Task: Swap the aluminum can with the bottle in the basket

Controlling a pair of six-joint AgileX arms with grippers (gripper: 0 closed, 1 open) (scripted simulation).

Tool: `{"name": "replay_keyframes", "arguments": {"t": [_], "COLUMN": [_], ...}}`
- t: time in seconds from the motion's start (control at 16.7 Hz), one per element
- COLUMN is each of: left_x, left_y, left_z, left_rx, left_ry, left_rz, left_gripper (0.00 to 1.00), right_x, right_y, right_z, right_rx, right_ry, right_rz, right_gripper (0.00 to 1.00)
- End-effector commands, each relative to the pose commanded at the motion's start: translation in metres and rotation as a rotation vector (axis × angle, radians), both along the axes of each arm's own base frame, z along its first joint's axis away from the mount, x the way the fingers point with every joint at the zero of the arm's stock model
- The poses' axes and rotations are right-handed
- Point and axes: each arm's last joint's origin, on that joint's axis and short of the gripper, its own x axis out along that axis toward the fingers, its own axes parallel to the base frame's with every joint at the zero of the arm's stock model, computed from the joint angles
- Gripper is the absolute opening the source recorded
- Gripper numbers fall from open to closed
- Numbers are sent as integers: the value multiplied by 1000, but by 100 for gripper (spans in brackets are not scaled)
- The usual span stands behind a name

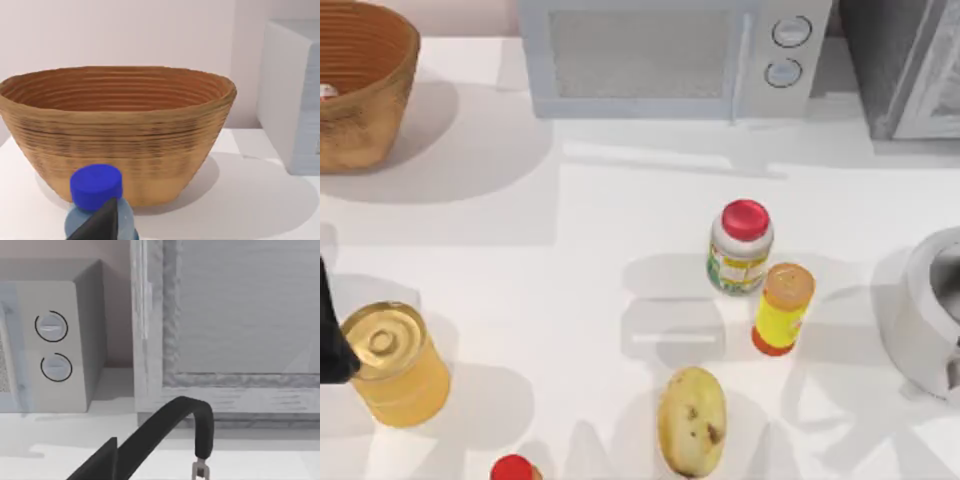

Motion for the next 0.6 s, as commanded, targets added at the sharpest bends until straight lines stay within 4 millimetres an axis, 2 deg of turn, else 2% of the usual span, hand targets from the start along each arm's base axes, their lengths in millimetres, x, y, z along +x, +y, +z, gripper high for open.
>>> {"name": "replay_keyframes", "arguments": {"t": [0.18,0.3,0.42,0.6], "left_x": [0,1,3,14], "left_y": [0,2,4,8], "left_z": [2,10,27,62], "left_rx": [0,3,7,16], "left_ry": [6,35,85,192], "left_rz": [4,22,47,79], "left_gripper": [100,100,100,100], "right_x": [0,0,0,0], "right_y": [0,0,0,0], "right_z": [0,0,0,0], "right_rx": [0,0,0,0], "right_ry": [0,0,0,0], "right_rz": [0,0,0,0], "right_gripper": [100,100,100,100]}}
